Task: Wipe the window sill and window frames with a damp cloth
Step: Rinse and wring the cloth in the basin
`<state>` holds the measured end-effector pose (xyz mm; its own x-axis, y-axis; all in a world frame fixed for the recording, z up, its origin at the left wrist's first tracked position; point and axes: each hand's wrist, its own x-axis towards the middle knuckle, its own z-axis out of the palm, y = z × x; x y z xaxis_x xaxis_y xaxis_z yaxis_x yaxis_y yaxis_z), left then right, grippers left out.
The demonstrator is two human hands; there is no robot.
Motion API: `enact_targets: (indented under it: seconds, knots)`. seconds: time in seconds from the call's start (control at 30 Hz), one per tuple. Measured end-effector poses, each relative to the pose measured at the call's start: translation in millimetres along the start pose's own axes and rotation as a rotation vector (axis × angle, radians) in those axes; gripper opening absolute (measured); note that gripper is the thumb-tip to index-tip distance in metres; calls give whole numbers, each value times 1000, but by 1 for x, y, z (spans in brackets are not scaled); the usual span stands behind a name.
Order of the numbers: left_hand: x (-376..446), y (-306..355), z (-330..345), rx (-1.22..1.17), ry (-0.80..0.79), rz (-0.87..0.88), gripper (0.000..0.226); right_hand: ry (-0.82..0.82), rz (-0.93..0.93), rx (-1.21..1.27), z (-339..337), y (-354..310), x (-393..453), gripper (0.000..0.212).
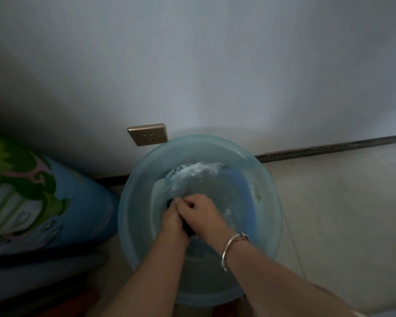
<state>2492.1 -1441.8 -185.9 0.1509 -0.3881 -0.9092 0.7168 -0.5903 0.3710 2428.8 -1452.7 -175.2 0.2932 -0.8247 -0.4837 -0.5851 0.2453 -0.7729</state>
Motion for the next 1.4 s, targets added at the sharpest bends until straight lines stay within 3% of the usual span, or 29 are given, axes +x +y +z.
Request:
enact_targets:
  seconds: [0.2,0.3,0.37,0.43,0.47,0.53,0.63,0.77,0.9,1.03,1.17,1.3,1.4]
  knots:
    - [-8,6,13,164,-75,-81,35,345,22,-326,-15,12,13,41]
    - [7,3,5,148,144,4,35,436,107,-521,-27,25,21,36]
    - [15,1,-1,239,333,119,55,493,101,-610,-37,31,22,35]
    - [35,-8,-9,295,384,171,73,438,78,-744,-37,34,20,39]
    - [34,-10,-9,268,352,148,72,379,80,-782,-32,36,18,40]
    - [11,-5,-2,158,240,32,56,193,148,-633,-20,38,15,39]
    - [1,1,-4,9,89,-71,41,-53,232,-81,-12,21,10,24]
    - [-9,6,-8,4,-41,30,42,-26,120,133,-6,-12,-3,34]
    - [-7,9,-1,5,-19,-63,53,-6,-33,-82,-3,-17,-6,46]
    - [-6,8,0,284,50,-1,31,78,-84,-271,3,3,7,38]
    - [-13,-1,-8,421,-50,-63,27,253,-69,-693,-10,24,19,39]
    - [-7,-6,-11,395,7,56,8,394,9,-852,-32,39,19,33]
    - [0,-6,-15,365,93,141,21,389,7,-931,-38,44,16,41]
